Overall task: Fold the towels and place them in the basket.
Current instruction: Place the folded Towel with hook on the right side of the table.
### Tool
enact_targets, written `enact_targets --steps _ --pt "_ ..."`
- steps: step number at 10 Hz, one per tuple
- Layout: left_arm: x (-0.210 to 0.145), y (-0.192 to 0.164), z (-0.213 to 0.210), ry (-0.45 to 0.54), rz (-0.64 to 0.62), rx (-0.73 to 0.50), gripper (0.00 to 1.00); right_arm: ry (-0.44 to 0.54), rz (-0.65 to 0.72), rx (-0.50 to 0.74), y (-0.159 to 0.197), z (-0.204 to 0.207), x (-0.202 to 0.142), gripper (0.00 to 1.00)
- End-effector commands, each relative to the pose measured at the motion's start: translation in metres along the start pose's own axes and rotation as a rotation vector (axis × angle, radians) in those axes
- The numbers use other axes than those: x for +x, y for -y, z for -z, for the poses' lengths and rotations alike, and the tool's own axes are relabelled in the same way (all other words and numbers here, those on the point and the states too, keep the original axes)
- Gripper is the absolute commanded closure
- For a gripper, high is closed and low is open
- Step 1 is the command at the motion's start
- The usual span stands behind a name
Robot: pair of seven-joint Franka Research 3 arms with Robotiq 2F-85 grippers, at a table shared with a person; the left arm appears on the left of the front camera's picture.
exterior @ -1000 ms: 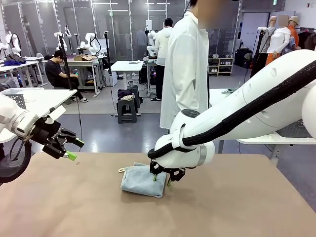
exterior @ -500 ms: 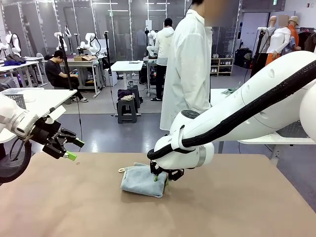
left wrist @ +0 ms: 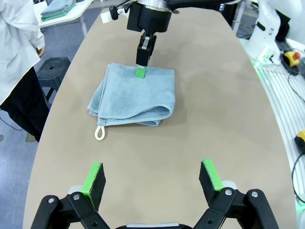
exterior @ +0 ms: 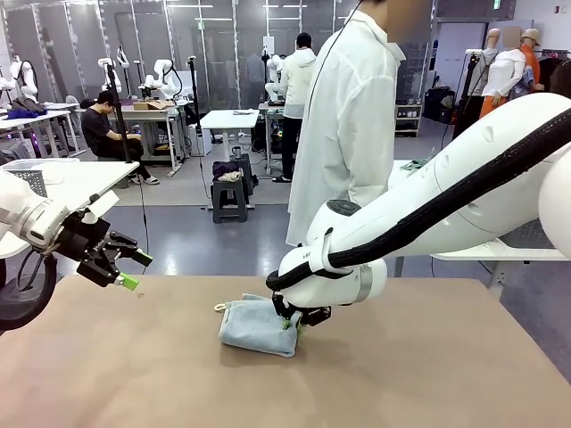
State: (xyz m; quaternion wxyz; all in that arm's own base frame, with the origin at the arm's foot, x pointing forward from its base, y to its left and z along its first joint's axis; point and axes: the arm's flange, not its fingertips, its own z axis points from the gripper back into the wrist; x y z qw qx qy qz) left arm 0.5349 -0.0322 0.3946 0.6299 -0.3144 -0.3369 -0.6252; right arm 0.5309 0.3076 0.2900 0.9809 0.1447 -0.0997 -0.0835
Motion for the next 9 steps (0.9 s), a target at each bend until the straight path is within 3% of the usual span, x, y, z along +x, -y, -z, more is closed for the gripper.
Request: enact_targets --steps 1,2,4,5,9 --pt "0.0021 0.0017 -0.001 -0.007 -0.005 0.005 0.0 0.014 -0.014 -0.034 -0.0059 -0.0009 -0.0007 0.94" --pt "0.0021 0.0017 -0.001 -0.007 -0.005 0.005 0.0 0.007 -0.026 -0.035 -0.0058 -0.001 -0.0006 1.0" --pt "0.0021 0.0017 -0.001 -0.007 -0.005 0.005 0.0 -0.002 -0.043 -0.025 -0.0045 -0.0006 0.0005 1.0" --pt "0.0021 0.0017 -0.001 -0.007 -0.005 0.005 0.0 0.039 -0.042 -0.027 -0.0039 -0.0014 0.001 1.0" --pt "0.0021 0.0017 -0.001 -0.007 -0.005 0.005 0.0 0.005 -0.027 -0.01 -0.0016 -0.0005 -0.0008 1.0"
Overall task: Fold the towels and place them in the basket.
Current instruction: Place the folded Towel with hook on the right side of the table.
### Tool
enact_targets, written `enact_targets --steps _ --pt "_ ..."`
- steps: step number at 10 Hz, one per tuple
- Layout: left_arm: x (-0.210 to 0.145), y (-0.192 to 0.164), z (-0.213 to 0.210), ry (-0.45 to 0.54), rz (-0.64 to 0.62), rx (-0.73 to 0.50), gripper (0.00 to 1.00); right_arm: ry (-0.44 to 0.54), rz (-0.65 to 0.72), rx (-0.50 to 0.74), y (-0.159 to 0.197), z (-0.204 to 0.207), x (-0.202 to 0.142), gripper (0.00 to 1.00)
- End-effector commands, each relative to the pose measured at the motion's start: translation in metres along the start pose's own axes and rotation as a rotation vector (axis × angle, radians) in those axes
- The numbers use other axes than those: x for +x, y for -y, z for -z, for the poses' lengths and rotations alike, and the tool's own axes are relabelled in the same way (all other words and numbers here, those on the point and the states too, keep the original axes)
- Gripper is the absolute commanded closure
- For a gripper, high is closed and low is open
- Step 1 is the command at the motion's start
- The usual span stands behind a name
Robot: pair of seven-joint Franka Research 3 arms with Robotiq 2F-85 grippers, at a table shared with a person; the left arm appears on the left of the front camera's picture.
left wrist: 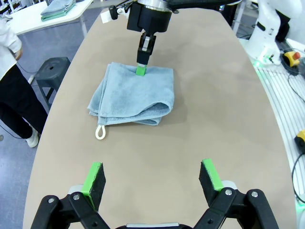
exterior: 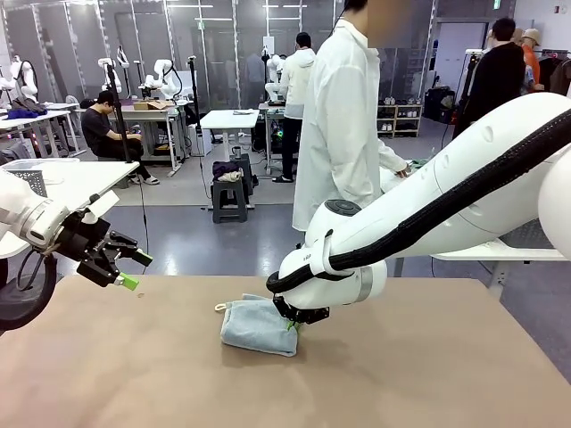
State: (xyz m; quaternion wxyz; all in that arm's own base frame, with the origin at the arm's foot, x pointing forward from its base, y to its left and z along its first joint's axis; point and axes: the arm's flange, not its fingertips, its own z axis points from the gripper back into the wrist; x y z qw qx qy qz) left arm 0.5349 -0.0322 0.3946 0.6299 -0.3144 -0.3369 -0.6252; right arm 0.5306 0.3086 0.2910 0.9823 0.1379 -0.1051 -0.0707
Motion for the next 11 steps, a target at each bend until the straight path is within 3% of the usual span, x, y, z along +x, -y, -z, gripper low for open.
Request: enact_targets --steps 1,3,9,11 --pt "0.002 0.002 -0.001 -0.007 -0.005 0.005 0.0 -0.003 0.001 0.0 0.0 0.0 -0.001 1.0" --pt "0.002 0.002 -0.001 -0.007 -0.005 0.005 0.0 0.03 -0.044 -0.01 0.017 -0.004 0.005 0.96" --pt "0.002 0.002 -0.001 -0.007 -0.005 0.005 0.0 0.072 -0.017 -0.107 0.219 -0.037 0.071 0.96" --pt "0.002 0.002 -0.001 -0.007 -0.005 0.005 0.0 0.075 -0.127 -0.101 0.275 -0.047 0.095 0.96"
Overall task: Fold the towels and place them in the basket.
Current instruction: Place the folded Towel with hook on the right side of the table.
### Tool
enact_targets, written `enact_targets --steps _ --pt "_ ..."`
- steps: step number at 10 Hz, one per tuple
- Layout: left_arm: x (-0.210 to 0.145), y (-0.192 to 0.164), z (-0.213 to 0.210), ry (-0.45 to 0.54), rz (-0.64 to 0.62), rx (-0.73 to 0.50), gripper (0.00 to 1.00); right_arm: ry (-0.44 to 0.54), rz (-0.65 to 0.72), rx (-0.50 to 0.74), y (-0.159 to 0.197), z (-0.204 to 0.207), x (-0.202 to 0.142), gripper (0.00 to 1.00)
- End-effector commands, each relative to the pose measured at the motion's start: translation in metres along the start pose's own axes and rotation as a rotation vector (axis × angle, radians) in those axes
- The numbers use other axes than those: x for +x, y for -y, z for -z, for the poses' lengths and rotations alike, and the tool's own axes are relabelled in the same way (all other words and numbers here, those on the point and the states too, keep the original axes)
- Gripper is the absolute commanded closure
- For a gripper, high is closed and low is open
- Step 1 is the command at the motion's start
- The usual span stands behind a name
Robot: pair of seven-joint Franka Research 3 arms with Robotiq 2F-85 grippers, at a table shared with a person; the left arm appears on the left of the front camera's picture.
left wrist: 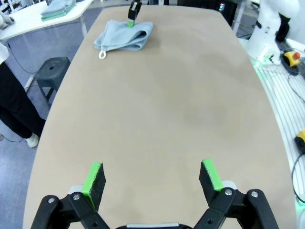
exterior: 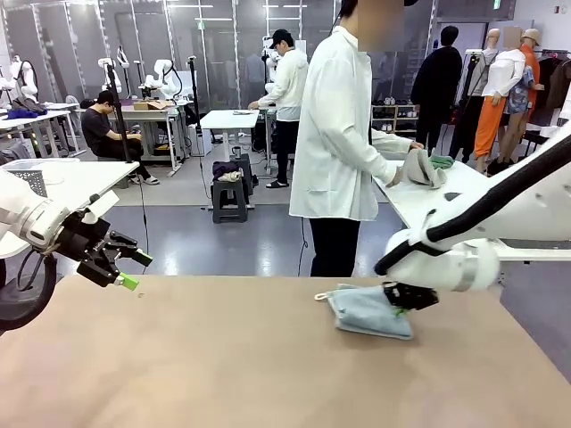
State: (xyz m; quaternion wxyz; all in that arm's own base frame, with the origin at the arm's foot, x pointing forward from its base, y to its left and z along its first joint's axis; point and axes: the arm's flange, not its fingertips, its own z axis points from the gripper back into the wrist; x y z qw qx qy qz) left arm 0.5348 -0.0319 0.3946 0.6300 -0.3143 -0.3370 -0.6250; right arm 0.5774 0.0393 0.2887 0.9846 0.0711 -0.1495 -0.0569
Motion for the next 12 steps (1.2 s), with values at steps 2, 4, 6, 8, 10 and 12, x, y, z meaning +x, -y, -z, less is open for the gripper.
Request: enact_targets --steps 2,4,6,8,10,12 --pt "0.002 0.002 -0.001 -0.007 -0.005 0.004 0.0 -0.009 -0.079 -0.001 0.069 0.0 0.023 0.96" --pt "0.002 0.002 -0.001 -0.007 -0.005 0.004 0.0 -0.036 -0.097 -0.026 0.099 -0.011 0.033 0.96" --pt "0.002 0.002 -0.001 -0.007 -0.005 0.004 0.0 -0.038 -0.05 -0.043 0.125 -0.016 0.038 0.96" --pt "0.002 0.002 -0.001 -0.007 -0.005 0.004 0.0 -0.033 -0.027 -0.054 0.138 -0.017 0.041 0.96" --pt "0.002 0.002 -0.001 -0.007 -0.005 0.004 0.0 -0.004 -0.037 -0.053 0.139 -0.018 0.041 0.76" --pt "0.002 0.002 -0.001 -0.007 -0.005 0.004 0.0 0.001 -0.037 -0.049 0.141 -0.015 0.04 0.56"
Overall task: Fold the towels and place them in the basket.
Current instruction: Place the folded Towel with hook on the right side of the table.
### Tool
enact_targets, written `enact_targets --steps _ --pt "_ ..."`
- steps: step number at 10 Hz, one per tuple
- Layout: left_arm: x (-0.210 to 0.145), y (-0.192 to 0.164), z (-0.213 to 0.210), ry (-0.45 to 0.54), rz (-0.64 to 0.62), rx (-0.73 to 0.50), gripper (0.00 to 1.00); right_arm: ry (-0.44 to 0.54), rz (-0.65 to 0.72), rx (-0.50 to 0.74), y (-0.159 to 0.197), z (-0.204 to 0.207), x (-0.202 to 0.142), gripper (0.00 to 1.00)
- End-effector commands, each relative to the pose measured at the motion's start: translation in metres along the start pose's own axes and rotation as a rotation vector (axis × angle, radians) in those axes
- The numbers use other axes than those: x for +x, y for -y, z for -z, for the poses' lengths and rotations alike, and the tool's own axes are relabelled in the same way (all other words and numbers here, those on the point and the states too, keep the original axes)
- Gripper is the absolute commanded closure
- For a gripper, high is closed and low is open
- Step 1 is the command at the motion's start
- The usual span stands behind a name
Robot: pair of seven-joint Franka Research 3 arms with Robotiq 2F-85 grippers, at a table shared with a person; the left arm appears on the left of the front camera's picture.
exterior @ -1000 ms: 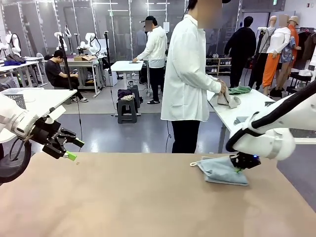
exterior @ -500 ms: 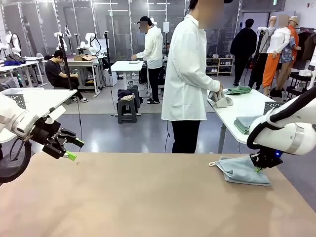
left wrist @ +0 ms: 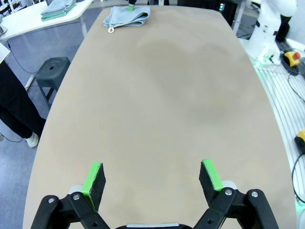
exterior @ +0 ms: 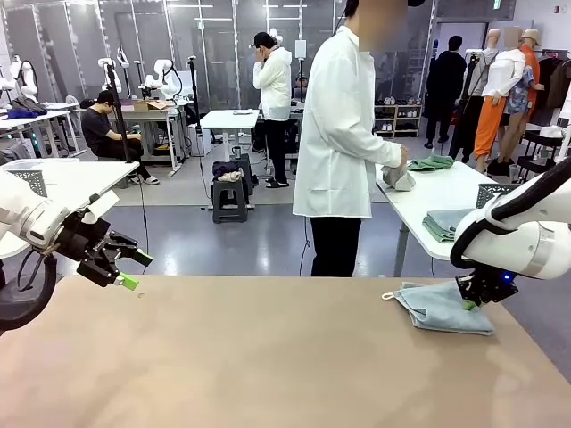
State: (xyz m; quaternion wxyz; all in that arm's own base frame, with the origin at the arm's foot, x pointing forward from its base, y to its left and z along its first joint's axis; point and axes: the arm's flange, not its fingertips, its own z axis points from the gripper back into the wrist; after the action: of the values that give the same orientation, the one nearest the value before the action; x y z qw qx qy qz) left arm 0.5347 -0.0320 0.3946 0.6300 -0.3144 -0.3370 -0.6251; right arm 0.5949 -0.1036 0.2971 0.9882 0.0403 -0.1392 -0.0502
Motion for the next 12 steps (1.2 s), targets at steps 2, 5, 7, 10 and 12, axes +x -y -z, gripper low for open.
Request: enact_targets --steps 2,5,7,10,12 --pt "0.002 0.002 -0.001 -0.007 -0.005 0.004 0.0 0.039 -0.021 0.022 0.005 -0.004 -0.001 0.36" --pt "0.002 0.002 -0.001 -0.007 -0.005 0.004 0.0 0.088 -0.035 -0.035 0.001 -0.057 -0.014 0.11" --pt "0.002 0.002 -0.001 -0.007 -0.005 0.004 0.0 0.173 -0.062 -0.011 -0.016 -0.133 -0.04 0.13" --pt "0.002 0.002 -0.001 -0.007 -0.005 0.004 0.0 0.293 -0.026 0.022 -0.038 -0.248 -0.103 0.13" --pt "0.002 0.002 -0.001 -0.007 -0.005 0.004 0.0 0.339 -0.078 0.079 -0.047 -0.316 -0.143 0.13"
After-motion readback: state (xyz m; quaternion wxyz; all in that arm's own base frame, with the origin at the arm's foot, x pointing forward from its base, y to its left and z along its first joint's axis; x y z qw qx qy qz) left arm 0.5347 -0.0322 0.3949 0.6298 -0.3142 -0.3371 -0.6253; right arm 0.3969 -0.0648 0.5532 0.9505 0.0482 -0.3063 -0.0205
